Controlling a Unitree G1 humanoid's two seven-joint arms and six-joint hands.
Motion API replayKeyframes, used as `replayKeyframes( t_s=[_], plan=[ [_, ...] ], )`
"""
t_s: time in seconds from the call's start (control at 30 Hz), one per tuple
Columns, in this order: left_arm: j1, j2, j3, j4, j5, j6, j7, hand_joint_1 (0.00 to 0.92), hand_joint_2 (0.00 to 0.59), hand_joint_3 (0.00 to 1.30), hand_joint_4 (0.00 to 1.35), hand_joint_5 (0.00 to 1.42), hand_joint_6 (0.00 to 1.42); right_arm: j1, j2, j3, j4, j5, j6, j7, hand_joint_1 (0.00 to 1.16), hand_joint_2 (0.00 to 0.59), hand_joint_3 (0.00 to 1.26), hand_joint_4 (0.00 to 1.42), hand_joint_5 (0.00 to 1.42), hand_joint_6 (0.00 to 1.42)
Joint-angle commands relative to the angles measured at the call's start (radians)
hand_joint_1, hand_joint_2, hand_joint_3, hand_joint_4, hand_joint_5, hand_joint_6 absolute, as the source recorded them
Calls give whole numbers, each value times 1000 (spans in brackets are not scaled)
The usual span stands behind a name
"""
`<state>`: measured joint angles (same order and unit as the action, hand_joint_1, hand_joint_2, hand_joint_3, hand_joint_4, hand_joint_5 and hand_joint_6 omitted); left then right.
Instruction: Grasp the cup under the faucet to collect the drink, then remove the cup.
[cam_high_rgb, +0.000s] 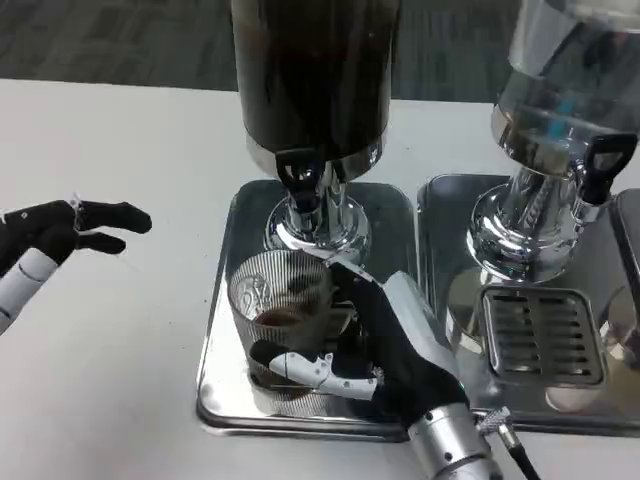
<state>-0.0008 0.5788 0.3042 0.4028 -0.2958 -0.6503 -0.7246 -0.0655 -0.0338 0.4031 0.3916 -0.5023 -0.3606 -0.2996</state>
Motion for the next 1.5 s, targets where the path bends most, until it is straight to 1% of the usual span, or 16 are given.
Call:
replayKeyframes(
  t_s=[0.03,0.27,0.47,0.77,0.9,1.3,1.5],
  plan=[
    [-1,14,-5,10,20,-4,-1,0,179,478,378,273,391,22,-1,-12,10,0,-14,-26,704,215,378,517,722,1096],
    [-12,13,-11,25,23,-6,-3,0,178,472,377,273,391,31,-4,-33,-4,-2,-18,-57,705,217,396,538,752,1106],
    [-23,11,-14,38,29,-9,-8,0,178,471,377,273,391,39,-3,-38,-11,-7,-29,-70,711,220,411,551,756,1123],
    [-31,12,-16,48,32,-13,-8,0,179,462,372,273,407,48,-6,-59,-16,-4,-43,-97,707,218,433,568,779,1138],
    [-32,12,-17,50,31,-15,-11,0,179,460,372,273,409,44,-5,-65,-14,5,-45,-94,713,221,436,576,779,1145],
    [-34,10,-19,49,30,-16,-14,0,179,450,372,273,420,62,-4,-80,-30,-4,-63,-130,718,222,461,601,806,1162],
    [-33,9,-21,49,30,-15,-14,0,179,448,372,273,425,72,-5,-99,-51,2,-65,-136,718,222,471,617,816,1175]
  ],
)
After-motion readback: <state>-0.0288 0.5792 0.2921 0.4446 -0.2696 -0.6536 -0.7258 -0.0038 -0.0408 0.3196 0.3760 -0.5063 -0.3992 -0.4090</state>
